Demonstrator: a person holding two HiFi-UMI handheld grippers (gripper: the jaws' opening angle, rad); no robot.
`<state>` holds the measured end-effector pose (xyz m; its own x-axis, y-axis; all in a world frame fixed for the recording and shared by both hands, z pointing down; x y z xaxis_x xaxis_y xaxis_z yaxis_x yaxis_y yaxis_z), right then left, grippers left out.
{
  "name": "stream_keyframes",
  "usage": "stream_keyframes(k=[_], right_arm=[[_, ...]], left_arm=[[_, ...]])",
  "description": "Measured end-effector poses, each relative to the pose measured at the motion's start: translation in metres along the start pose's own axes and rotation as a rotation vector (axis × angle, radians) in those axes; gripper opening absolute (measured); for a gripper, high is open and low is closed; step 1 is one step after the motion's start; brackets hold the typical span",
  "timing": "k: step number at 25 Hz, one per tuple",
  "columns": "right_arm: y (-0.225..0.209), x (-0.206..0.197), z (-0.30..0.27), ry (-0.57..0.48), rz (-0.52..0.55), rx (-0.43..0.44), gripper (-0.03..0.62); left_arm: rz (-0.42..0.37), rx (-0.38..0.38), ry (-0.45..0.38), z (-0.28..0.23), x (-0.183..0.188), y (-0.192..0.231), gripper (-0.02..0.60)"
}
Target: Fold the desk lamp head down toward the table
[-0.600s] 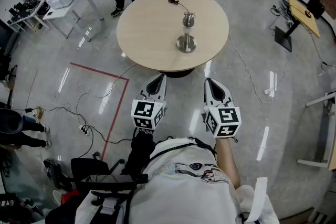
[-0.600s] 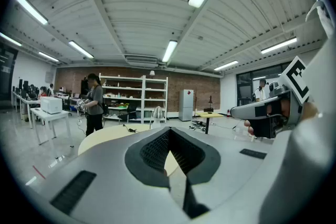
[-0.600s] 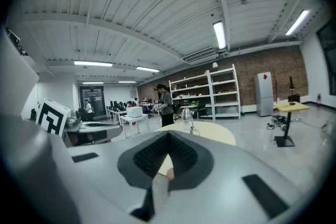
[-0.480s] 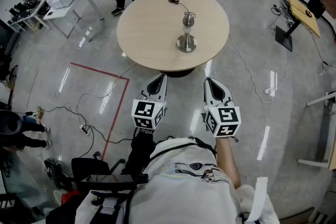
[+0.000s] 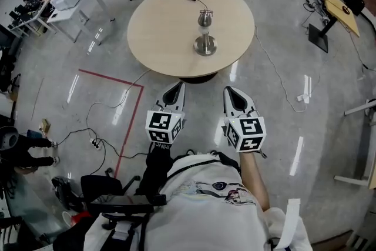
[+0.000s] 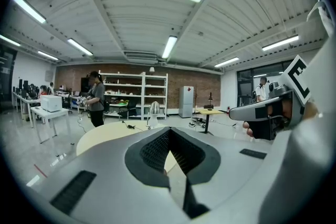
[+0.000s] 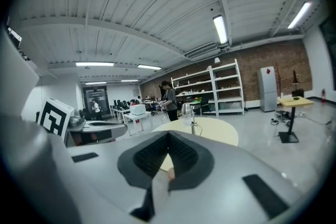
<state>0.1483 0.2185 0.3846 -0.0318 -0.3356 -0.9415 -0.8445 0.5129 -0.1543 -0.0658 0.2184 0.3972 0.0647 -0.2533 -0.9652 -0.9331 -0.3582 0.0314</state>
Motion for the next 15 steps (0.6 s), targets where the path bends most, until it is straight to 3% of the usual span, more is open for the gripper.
stream_keyframes(k=[8,15], right_arm=[[-0.01,-0.007,-0.016,0.025,-0.033,0.064,0.005],[-0.019,0.003,-0.063,0.039,-0.066,0.058,0.005]], left_arm=[[0.011,0.023,0.049,-0.014,-0.014,-0.01,0.002],[0.037,0.032,0.073,-0.05,-0.017,0.024,0.002]])
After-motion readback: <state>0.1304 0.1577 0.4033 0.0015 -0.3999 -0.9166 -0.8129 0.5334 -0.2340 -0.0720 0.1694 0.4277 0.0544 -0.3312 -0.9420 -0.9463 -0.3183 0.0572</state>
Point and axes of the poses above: the fingertips, and each gripper's own axes: z backward along the fingers, y to its left, x out of its top, the point moved 8 cm from there along z, backward along the fingers, and after that the axes turned 3 degrees about y, right-handed, at the moved point
